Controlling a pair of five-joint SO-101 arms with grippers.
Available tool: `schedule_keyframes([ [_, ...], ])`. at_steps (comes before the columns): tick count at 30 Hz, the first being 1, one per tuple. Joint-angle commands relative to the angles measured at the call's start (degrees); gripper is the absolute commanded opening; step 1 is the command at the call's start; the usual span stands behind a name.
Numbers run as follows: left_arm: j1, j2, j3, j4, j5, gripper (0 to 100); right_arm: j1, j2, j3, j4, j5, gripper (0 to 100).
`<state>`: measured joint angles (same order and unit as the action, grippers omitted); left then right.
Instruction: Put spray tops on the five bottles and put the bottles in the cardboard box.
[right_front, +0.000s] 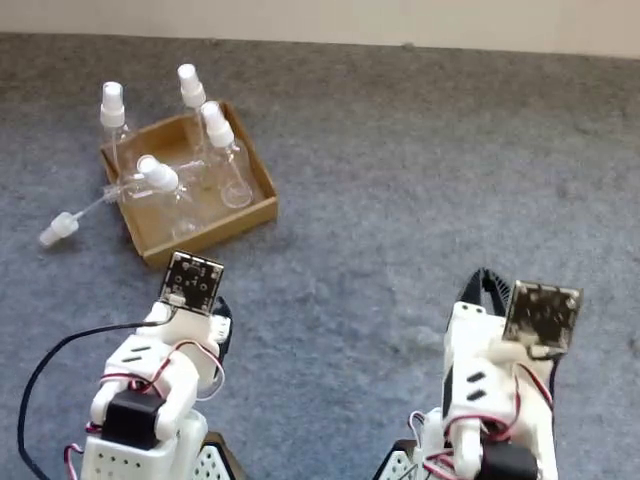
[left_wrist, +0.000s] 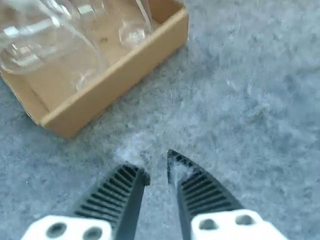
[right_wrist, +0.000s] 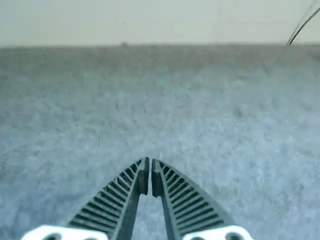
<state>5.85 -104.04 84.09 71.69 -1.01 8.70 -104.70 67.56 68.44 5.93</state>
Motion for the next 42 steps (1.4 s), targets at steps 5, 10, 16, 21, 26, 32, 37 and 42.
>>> schedule_keyframes([
  [5,0.84,-0.22,5.49,-0.18,-0.62,1,0.4,-0.75,11.3,-2.15,0.53,1.8],
  [10,0.84,-0.22,9.36,-0.26,-0.62,1,0.4,-0.75,18.77,-2.15,0.53,1.8],
  [16,0.84,-0.22,13.05,-0.26,-0.62,1,0.4,-0.75,24.4,-2.15,0.53,1.8],
  [21,0.84,-0.22,13.05,0.18,-0.62,1,0.4,-0.75,28.88,-2.15,0.53,1.8],
  [26,0.84,0.13,13.05,1.41,-0.62,1,0.4,-0.75,34.42,-2.15,0.53,1.8],
  [32,0.84,0.04,13.05,4.66,-0.62,1,0.4,-0.75,36.26,-0.92,0.35,1.8],
  [37,0.92,0.04,13.05,4.66,-0.44,1,0.4,-0.66,36.44,3.3,0.18,1.6],
  [42,1.01,0.04,13.05,4.66,-0.35,1,-0.13,-0.66,36.53,3.38,0.18,1.5],
])
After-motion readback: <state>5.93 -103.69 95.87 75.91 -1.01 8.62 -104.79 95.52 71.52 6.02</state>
